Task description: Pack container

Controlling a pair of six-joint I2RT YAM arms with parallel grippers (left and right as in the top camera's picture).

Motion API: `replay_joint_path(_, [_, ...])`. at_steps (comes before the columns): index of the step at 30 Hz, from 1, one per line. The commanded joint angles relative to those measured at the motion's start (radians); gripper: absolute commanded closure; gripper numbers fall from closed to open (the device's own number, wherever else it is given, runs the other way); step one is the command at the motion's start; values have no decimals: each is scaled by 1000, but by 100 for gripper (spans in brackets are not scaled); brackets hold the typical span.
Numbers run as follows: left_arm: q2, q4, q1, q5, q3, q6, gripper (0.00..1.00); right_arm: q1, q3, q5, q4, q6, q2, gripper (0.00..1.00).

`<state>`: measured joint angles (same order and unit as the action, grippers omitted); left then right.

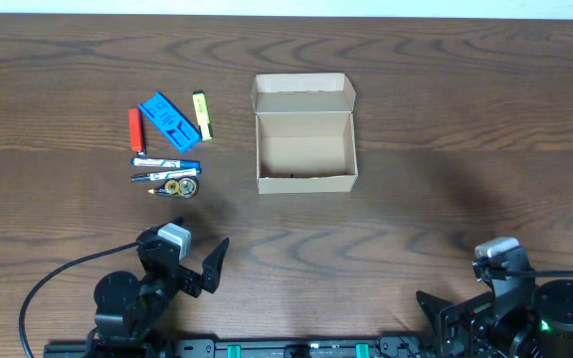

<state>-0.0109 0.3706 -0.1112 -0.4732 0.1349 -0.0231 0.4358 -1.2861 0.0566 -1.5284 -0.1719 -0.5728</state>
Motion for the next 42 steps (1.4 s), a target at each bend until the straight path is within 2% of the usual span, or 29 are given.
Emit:
replay_joint_path(1, [-16,27,6,-22,45,54,5,-3,5,7,-2,9,1,1])
replay_joint_path(6, [-183,123,6,120,245,35,5,-3,5,7,-2,9,1,1])
replay_joint_path(11, [-509,218,6,214,508,18,5,-3,5,7,-2,9,1,1])
replay_joint_path(15, [-811,359,6,271,745,23,5,-3,5,7,-2,9,1,1])
replay_joint_path(20, [-1126,435,6,233,974,34,5,-3,5,7,-2,9,1,1])
replay_joint_path(27, [-1365,305,6,167,1009,74,5,-3,5,7,-2,9,1,1])
replay_joint_path(29, [-1410,261,7,178,1009,154,5,-3,5,7,-2,9,1,1])
replay_joint_path(33, [-1466,195,6,358,1009,403,5,-3,5,8,-2,9,1,1])
replay_joint_path(37, [-1498,140,6,428,1013,454,5,-3,5,7,-2,9,1,1])
replay_joint_path(42, [-1557,146,6,505,1064,510,4,-3,5,7,-2,9,1,1])
